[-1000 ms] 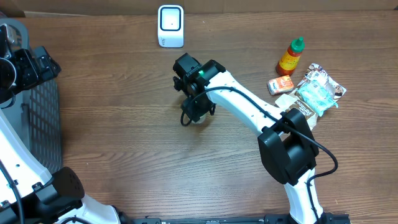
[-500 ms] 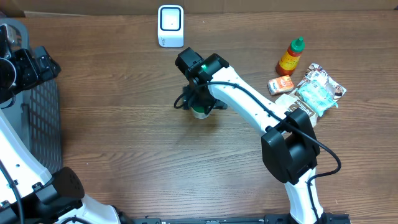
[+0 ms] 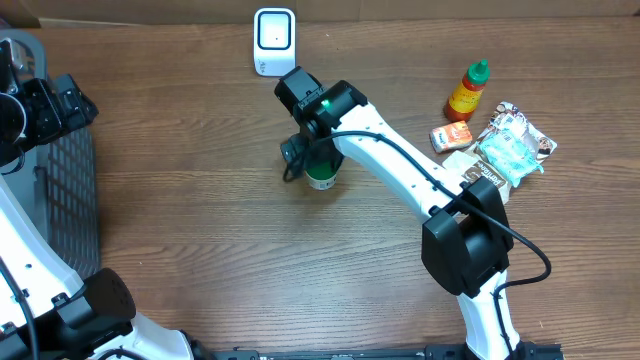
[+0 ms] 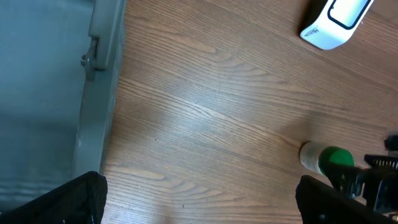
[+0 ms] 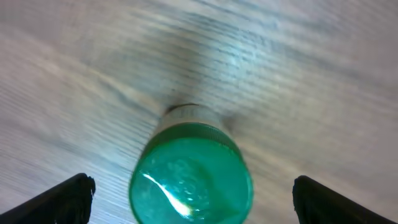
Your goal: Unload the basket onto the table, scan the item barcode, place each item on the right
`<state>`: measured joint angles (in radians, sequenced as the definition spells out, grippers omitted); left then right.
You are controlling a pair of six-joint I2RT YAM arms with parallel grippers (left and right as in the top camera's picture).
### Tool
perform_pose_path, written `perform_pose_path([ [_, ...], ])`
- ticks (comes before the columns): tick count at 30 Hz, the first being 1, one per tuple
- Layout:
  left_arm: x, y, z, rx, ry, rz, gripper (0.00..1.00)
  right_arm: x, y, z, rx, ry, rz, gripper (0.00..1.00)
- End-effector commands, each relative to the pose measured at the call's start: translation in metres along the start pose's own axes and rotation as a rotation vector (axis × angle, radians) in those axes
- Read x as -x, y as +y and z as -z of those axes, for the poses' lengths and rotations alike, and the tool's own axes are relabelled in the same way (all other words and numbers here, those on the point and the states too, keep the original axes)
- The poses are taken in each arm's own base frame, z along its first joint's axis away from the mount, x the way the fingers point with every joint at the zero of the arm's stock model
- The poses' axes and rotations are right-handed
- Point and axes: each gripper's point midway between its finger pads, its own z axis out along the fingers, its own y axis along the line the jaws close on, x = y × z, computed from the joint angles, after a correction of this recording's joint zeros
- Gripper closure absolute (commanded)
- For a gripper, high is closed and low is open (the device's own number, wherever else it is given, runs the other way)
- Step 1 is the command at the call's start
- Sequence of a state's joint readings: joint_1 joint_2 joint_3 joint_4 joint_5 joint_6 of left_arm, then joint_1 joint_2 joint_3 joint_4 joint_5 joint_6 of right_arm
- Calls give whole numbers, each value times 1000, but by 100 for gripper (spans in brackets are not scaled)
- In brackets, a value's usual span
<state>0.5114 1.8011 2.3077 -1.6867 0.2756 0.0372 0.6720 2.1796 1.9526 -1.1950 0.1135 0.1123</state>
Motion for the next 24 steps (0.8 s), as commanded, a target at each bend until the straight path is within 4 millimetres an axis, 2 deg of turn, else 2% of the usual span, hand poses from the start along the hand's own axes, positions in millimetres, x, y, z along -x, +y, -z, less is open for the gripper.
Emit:
perform_pose_path([
  [1,0,0,-3,-3,9,-17,0,7,-6,17,-26,-34,466,0],
  [4,0,0,-3,-3,9,-17,1,1,-4,15,16,-15,608,0],
  [7,0,0,-3,-3,9,-17,0,-6,-4,10,63,1,664,0],
  [10,0,0,-3,-3,9,-17,0,-10,-12,4,85,14,669,0],
  [14,0,0,-3,-3,9,-18,1,-4,-18,2,133,-15,635,0],
  [18,0,0,-3,-3,9,-17,1,-4,-14,4,244,-47,650,1],
  [24,0,0,-3,-3,9,-17,0,-6,-5,6,303,-63,670,1],
])
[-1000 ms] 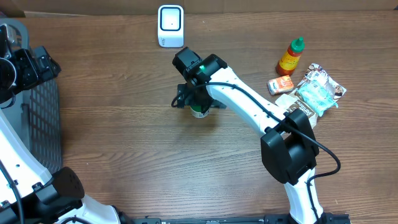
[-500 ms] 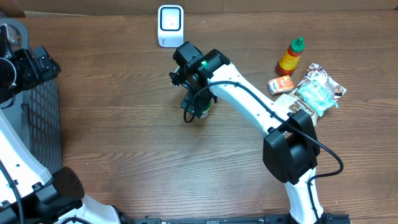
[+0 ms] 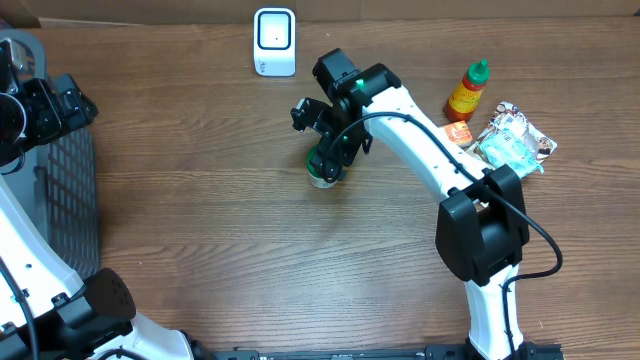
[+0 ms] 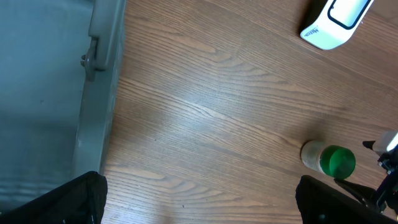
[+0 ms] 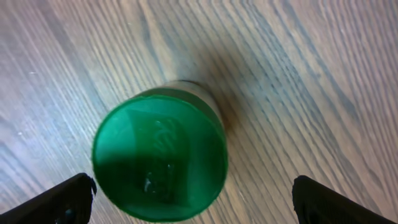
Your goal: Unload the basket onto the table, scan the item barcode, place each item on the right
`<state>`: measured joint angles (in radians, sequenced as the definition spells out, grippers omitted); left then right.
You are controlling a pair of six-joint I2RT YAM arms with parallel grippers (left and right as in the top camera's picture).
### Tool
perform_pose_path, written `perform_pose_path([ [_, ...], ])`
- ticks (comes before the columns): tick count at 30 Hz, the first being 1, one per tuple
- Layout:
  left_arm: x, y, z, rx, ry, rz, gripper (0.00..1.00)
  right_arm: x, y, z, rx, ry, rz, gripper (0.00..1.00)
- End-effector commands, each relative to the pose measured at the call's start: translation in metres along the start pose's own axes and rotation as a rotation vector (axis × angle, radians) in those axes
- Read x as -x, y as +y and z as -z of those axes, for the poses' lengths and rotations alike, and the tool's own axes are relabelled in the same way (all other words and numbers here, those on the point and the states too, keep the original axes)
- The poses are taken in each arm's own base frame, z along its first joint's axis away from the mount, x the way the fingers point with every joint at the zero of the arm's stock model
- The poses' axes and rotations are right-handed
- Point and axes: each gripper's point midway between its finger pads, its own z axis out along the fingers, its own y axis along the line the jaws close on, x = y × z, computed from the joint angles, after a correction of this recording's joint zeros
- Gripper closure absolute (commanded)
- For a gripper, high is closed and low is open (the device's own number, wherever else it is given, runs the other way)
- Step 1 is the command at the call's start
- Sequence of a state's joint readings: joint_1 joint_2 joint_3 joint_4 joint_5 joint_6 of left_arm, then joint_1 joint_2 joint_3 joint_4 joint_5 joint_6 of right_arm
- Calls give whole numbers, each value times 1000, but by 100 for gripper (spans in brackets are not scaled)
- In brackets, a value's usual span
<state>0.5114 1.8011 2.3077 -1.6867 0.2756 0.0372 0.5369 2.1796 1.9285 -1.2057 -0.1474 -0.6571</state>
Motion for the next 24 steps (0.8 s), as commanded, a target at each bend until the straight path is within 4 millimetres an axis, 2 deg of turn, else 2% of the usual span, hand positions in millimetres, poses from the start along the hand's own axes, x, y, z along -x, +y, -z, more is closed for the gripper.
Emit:
perform_pose_path([
  [1,0,0,-3,-3,9,-17,1,10,13,8,46,-55,47,1],
  [10,0,0,-3,-3,9,-17,0,-2,16,-13,64,-28,62,0],
  [11,0,0,-3,-3,9,-17,1,-1,16,-13,63,-30,62,1],
  [13,0,0,-3,-3,9,-17,1,2,15,-13,58,-43,54,9],
  [20,0,0,-3,-3,9,-18,0,11,21,-15,99,-96,31,11],
  [21,0,0,-3,-3,9,-17,1,10,21,-17,100,-95,24,22],
  [23,0,0,-3,-3,9,-17,0,10,21,-18,101,-95,-4,39],
  [24,0,0,-3,-3,9,-17,0,10,21,-18,101,-94,-21,42],
])
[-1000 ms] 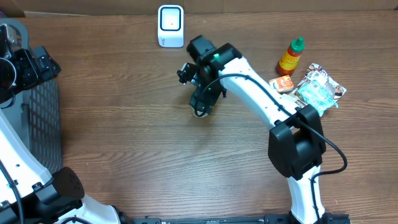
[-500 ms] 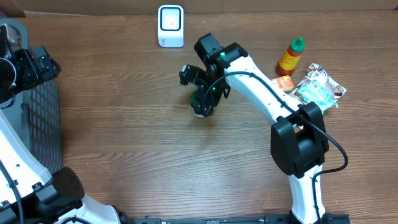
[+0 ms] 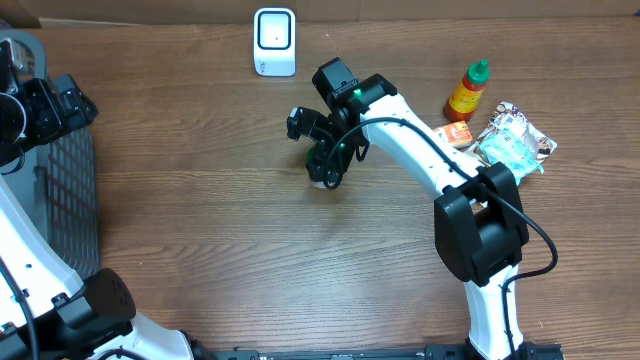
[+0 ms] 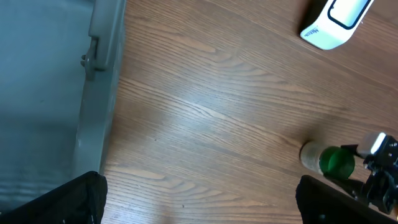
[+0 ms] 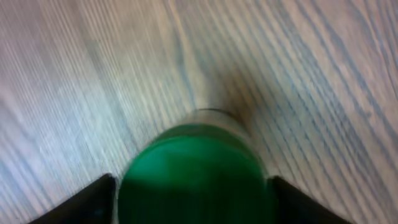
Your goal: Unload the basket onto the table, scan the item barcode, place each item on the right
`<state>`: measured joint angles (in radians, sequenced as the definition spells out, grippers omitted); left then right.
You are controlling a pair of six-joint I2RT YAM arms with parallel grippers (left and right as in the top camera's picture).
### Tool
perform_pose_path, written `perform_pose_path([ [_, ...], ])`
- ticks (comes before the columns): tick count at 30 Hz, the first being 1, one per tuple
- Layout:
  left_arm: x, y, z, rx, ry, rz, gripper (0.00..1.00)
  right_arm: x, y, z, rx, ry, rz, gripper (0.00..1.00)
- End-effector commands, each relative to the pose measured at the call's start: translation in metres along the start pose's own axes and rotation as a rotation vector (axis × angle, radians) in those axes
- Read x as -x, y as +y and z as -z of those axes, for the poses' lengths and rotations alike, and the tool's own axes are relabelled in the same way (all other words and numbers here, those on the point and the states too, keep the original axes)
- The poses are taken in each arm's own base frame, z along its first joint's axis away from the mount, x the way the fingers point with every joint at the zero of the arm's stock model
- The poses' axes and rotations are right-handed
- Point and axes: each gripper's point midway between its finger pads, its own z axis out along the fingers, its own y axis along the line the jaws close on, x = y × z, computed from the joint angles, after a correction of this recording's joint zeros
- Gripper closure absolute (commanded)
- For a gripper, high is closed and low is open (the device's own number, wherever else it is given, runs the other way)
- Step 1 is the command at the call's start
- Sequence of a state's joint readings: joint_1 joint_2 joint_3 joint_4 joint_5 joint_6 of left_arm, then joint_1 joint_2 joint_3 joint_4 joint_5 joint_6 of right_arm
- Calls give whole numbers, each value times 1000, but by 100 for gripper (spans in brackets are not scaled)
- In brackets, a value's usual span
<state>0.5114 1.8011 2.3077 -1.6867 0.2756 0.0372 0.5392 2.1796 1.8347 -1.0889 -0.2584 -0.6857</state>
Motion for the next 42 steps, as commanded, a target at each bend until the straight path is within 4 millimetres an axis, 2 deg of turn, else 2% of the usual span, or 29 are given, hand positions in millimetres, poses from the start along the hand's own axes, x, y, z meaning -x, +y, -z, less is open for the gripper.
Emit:
perform_pose_path([
  [1,0,0,-3,-3,9,-18,1,2,7,3,19,-16,-69,42],
  [6,0,0,-3,-3,9,-17,1,3,7,4,18,-17,-113,43],
  [9,0,0,-3,-3,9,-17,0,8,3,9,-2,-29,-214,43],
  [11,0,0,-3,-3,9,-17,0,13,-1,15,-19,-43,-311,37],
  [12,0,0,-3,-3,9,-17,0,16,-3,18,-24,-53,-363,34],
  [15,0,0,-3,-3,9,-17,1,27,-9,27,-42,-89,-543,34],
  [18,0,0,-3,-3,9,-17,1,21,-21,29,-111,-98,-965,31],
  [22,0,0,-3,-3,9,-17,1,12,-37,25,-266,-118,-1134,30],
  [27,0,0,-3,-3,9,-17,0,23,-40,20,-317,-169,-1113,26],
  [30,0,0,-3,-3,9,-17,0,34,-42,23,-322,-184,-956,20],
  [31,0,0,-3,-3,9,-17,1,35,-42,24,-326,-181,-904,17],
  [32,0,0,-3,-3,9,-17,0,37,-42,26,-329,-174,-853,6],
  [33,0,0,-3,-3,9,-17,0,38,-42,29,-328,-170,-814,0],
  [37,0,0,-3,-3,9,-17,0,39,-40,33,-327,-157,-769,0],
  [42,0,0,-3,-3,9,-17,0,34,-21,26,-230,-108,-767,0],
])
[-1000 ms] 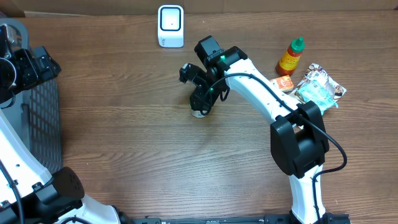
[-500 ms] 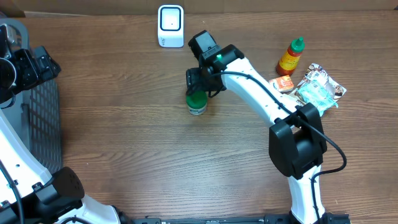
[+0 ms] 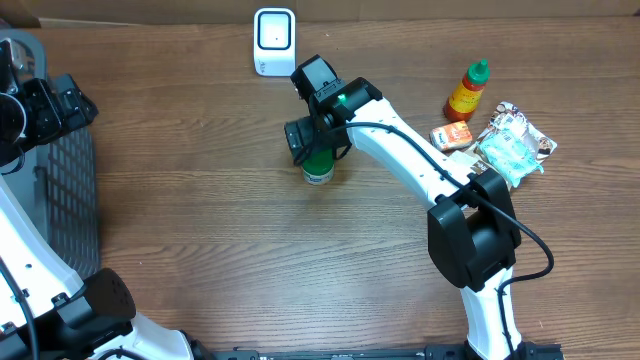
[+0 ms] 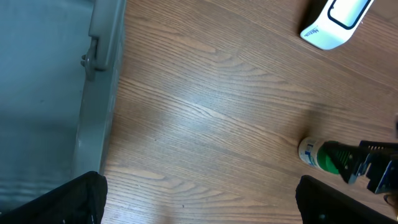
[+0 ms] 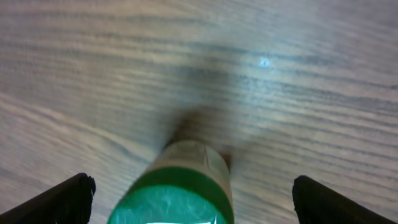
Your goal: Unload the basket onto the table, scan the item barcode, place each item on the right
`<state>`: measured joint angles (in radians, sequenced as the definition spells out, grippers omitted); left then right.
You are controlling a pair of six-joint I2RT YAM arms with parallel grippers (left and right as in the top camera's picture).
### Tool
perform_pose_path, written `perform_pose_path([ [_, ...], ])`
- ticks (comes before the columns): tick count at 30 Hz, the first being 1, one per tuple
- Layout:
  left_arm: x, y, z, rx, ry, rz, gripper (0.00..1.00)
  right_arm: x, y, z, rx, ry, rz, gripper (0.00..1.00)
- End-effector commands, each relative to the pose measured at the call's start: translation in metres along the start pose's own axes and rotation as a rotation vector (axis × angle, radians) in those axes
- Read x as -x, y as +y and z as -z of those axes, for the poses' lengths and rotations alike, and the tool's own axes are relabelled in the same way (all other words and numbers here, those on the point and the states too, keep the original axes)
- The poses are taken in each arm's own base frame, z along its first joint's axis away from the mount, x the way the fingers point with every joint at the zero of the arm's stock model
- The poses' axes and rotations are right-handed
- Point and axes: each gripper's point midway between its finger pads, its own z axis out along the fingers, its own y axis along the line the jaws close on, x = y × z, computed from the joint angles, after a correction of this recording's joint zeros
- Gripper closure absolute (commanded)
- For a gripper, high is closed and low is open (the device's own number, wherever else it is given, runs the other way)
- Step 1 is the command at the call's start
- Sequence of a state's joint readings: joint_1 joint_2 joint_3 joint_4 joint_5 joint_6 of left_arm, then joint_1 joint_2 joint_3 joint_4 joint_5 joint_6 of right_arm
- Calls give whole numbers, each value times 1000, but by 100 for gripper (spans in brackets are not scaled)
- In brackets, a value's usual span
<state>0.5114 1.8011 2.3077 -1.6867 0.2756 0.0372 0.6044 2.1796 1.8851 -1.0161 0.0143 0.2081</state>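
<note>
A small bottle (image 3: pixel 318 172) with a green cap stands upright on the wooden table in front of the white barcode scanner (image 3: pixel 274 41). My right gripper (image 3: pixel 310 148) hangs just above and behind the bottle's cap, open. In the right wrist view the green cap (image 5: pixel 177 202) lies low between the wide-apart fingers (image 5: pixel 71 199), with no contact visible. The left wrist view shows the bottle (image 4: pixel 314 154) and the scanner (image 4: pixel 339 18) from afar. My left gripper (image 4: pixel 199 190) is open and holds nothing, far left by the basket.
A grey basket (image 3: pixel 72 190) stands at the left table edge, also the grey basket (image 4: pixel 50 93) in the left wrist view. At the right lie a red sauce bottle (image 3: pixel 467 90), an orange packet (image 3: pixel 451 137) and snack bags (image 3: pixel 512 145).
My right gripper has shifted left and toward the scanner side of the bottle, and its camera now looks at the cap from farther off. The bottle stays upright in about the same place.
My open right gripper was over the bottle from the scanner side, then at the bottle's right side, then low and close on the cap, and now back behind it. The bottle stood on the table throughout. The left arm has not moved.
</note>
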Motion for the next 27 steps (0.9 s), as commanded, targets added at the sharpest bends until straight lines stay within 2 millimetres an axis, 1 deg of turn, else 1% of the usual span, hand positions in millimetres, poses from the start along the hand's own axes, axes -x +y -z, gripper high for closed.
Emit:
perform_pose_path([
  [1,0,0,-3,-3,9,-17,0,4,13,17,71,-7,33,3],
  [3,0,0,-3,-3,9,-17,1,-2,16,17,85,21,2,12],
  [4,0,0,-3,-3,9,-17,0,-6,15,15,81,34,-44,15],
  [6,0,0,-3,-3,9,-18,0,-12,14,11,73,57,-135,18],
  [8,0,0,-3,-3,9,-17,0,-18,12,5,65,76,-203,18],
  [10,0,0,-3,-3,9,-18,0,-23,11,0,59,86,-232,18],
  [16,0,0,-3,-3,9,-17,0,-24,10,-12,65,71,-229,17],
  [20,0,0,-3,-3,9,-17,0,-24,7,-16,50,63,-202,18],
  [22,0,0,-3,-3,9,-17,0,-24,7,-16,51,59,-175,25],
  [24,0,0,-3,-3,9,-17,1,-23,7,-16,53,56,-175,30],
  [26,0,0,-3,-3,9,-17,0,-23,7,-16,53,57,-176,40],
  [27,0,0,-3,-3,9,-17,1,-22,8,-15,56,56,-176,47],
])
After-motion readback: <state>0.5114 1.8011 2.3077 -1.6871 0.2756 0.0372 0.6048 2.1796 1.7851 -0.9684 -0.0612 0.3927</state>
